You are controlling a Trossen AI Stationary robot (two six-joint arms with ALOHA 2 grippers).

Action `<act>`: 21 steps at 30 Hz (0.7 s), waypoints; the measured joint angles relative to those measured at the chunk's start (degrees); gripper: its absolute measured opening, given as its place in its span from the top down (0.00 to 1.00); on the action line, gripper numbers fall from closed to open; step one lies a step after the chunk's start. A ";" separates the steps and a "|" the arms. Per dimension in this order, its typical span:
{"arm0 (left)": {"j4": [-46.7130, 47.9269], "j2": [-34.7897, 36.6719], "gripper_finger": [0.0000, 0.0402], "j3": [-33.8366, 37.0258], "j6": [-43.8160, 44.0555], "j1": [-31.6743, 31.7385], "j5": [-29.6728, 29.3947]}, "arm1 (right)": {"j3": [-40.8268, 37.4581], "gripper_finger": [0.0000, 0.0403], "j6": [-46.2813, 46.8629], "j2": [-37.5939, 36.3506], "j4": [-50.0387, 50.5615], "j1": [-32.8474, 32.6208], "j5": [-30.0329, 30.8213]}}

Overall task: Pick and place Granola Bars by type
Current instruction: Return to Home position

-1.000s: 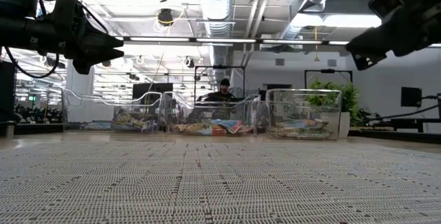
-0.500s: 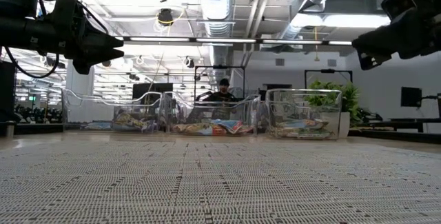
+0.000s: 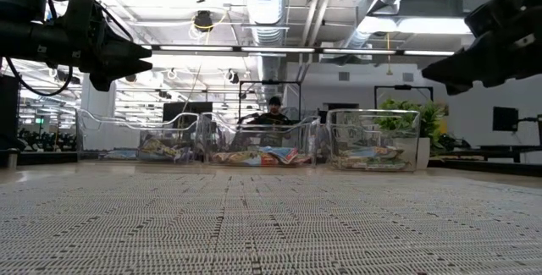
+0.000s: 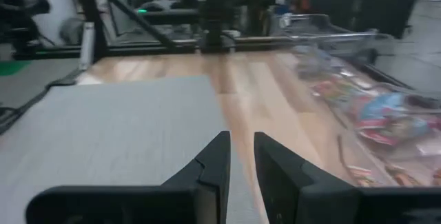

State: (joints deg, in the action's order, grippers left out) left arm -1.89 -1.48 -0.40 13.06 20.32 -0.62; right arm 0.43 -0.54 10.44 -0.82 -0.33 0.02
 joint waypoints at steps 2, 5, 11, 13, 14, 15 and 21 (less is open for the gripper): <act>0.00 -0.01 0.56 0.02 0.01 0.01 -0.01 | -0.01 0.85 0.00 0.01 0.02 0.88 0.34; 0.00 0.01 0.56 0.00 0.01 -0.01 0.00 | -0.02 0.85 0.60 0.02 0.02 2.01 0.25; 0.00 0.01 0.56 0.01 0.02 0.01 0.00 | -0.04 0.85 0.94 0.02 0.04 2.72 0.13; 0.00 0.01 0.56 0.02 0.00 0.01 0.00 | -0.04 0.85 0.94 0.02 0.04 2.72 0.12; 0.00 -0.01 0.56 0.00 0.01 0.00 -0.01 | -0.07 0.85 0.94 0.02 0.05 2.72 0.11; 0.00 0.01 0.56 0.01 0.00 -0.01 0.00 | -0.07 0.85 0.94 0.02 0.05 2.72 0.10; 0.00 0.00 0.56 0.02 0.00 0.00 -0.01 | -0.07 0.85 0.96 0.02 0.06 2.72 0.10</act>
State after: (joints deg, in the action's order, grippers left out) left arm -1.89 -1.48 -0.38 13.06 20.32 -0.63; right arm 0.36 0.43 10.46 -0.75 2.39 0.12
